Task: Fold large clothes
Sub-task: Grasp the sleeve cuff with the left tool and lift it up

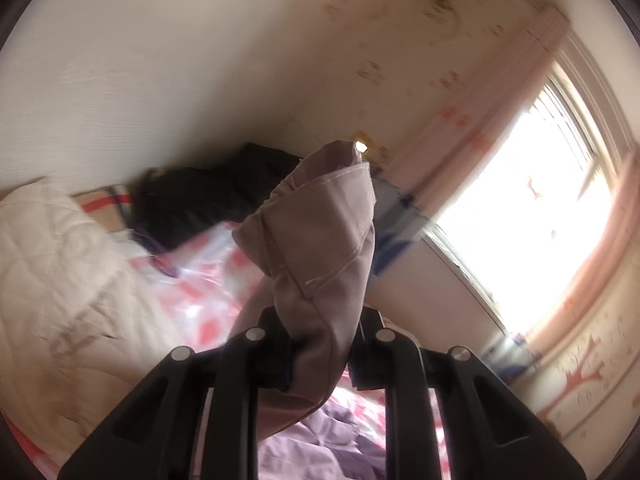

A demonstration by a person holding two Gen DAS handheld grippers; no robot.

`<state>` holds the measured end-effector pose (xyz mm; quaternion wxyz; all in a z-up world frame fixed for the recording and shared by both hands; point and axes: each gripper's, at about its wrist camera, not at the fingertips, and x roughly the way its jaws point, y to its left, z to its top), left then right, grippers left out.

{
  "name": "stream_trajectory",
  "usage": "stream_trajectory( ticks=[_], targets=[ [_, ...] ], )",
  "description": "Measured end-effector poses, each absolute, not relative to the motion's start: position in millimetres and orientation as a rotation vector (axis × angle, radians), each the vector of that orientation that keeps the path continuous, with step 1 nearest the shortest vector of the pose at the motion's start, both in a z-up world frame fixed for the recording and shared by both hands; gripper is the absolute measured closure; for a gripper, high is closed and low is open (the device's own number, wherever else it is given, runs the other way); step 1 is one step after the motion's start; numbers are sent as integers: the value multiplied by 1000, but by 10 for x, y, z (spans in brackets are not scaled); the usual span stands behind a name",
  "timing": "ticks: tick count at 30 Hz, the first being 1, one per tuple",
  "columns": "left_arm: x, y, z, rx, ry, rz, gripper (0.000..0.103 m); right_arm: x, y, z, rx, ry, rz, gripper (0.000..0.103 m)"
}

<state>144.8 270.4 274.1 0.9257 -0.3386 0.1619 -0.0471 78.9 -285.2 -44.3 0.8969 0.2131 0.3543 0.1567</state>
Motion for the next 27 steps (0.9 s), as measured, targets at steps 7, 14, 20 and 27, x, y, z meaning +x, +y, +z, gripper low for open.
stream_trajectory(
  ticks=[7,14,20,27],
  targets=[
    [1518,1936,2823,-639,370,-233,83,796,-3030,-413,499,736,303,16],
    [1689,1327,2707,-613,422,-341,83,792,-3219,-419,594,734,309,16],
    [1798,617,2318,-555,515,-455,83,782,-3348,-453,679,730,304,16],
    [1889,-219,1699,-455,638,-536,83,736,-3503,-368,726,680,297,16]
  ],
)
